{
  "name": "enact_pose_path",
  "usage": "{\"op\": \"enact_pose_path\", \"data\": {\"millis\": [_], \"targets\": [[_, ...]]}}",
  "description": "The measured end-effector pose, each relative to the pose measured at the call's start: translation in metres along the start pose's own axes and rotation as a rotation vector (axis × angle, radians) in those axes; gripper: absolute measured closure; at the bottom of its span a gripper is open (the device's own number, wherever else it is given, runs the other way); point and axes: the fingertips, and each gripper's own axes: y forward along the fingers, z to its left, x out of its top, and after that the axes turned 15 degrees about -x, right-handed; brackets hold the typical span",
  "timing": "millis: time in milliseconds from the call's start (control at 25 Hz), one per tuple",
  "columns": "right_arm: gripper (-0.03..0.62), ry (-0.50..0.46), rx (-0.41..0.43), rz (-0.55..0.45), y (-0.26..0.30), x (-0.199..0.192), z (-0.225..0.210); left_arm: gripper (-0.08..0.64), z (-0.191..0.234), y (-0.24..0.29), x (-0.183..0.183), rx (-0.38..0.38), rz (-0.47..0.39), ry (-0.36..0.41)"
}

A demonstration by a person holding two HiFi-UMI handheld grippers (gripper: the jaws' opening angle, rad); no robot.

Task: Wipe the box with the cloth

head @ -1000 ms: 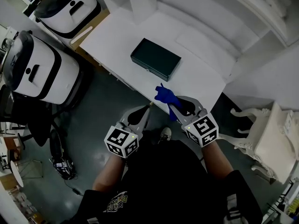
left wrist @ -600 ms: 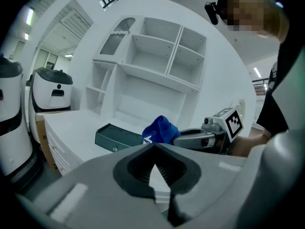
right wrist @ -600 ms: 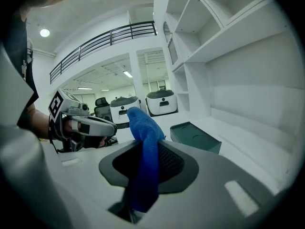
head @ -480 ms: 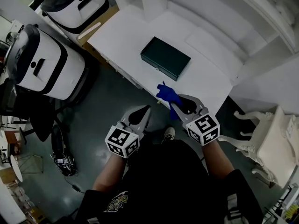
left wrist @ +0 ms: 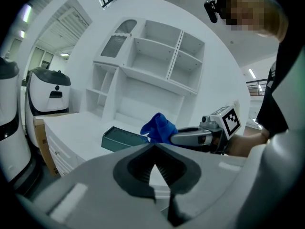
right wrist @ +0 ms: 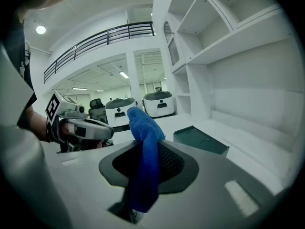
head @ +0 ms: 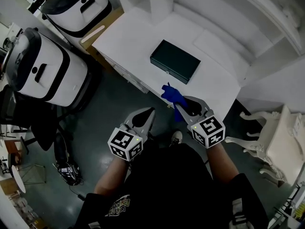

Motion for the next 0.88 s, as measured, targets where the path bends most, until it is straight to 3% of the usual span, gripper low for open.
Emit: {"op": "enact_pose_path", "data": {"millis": [880], "targets": [[0.474,0.104,-0.214,0.006,0.049,0.02,0.037,0.56,0.066,-0.036,0.016,-0.208,0.056,0.035]]}}
